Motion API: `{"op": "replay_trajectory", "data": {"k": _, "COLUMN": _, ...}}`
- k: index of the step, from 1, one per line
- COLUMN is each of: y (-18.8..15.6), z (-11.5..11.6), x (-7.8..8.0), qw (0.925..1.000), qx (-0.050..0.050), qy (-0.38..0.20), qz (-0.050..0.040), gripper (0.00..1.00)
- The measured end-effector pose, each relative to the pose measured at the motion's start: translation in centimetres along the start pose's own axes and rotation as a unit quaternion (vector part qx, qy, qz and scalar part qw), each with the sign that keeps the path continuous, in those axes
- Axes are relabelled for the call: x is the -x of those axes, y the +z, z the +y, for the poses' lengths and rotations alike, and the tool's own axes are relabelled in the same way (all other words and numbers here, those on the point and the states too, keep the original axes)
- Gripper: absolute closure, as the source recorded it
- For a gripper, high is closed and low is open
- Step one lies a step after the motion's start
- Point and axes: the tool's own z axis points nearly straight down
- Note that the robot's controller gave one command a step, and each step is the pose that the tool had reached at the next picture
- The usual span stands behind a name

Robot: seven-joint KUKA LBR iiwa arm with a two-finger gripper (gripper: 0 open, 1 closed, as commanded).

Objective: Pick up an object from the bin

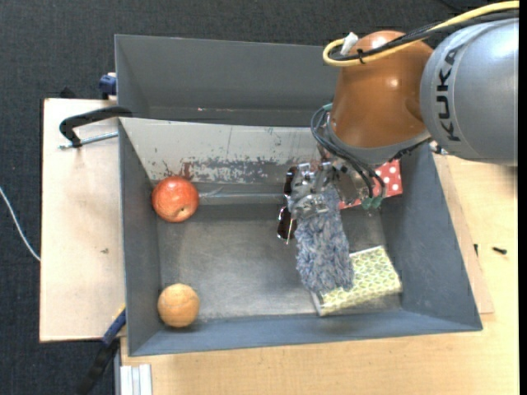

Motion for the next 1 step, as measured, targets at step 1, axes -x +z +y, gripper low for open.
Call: {"op": "replay_trajectory", "data": {"k": 1, "y": 0.0, "z": 0.0, "x": 0.0, "qw": 1.0, "qx": 0.0, "qy": 0.0, "qz": 0.0, "gripper": 1.0}}
